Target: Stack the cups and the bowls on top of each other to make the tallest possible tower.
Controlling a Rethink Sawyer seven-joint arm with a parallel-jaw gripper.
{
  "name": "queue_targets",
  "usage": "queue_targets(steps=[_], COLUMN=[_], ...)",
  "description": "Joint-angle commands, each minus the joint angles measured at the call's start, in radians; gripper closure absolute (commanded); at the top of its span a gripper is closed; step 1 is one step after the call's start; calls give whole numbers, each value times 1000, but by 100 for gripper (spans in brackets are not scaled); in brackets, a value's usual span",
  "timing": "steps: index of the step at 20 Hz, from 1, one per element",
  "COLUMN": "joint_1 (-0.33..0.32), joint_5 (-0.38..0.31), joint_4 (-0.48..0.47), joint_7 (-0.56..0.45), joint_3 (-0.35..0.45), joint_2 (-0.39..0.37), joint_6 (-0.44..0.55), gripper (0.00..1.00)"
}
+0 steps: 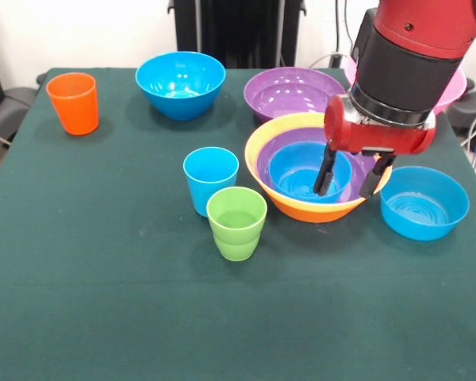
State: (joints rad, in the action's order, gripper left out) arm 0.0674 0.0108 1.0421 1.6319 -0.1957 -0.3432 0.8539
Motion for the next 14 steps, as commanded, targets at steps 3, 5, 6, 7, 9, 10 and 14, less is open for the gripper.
queue_targets(steps=[3,5,6,7,9,10,14], joint_1=[4,16,21,26,32,37,44], joint_5=[19,29,28,28,32,32,30], joint_4=[115,121,131,146,203,226,293], joint_7=[141,198,212,223,240,249,268], joint_3=[69,46,39,32,28,25,25], joint_2=[-8,-8,-17,-29,-71,-88,-127], joint_6=[85,90,78,58,-3,-26,-66], gripper=[0,0,0,0,0,0,0])
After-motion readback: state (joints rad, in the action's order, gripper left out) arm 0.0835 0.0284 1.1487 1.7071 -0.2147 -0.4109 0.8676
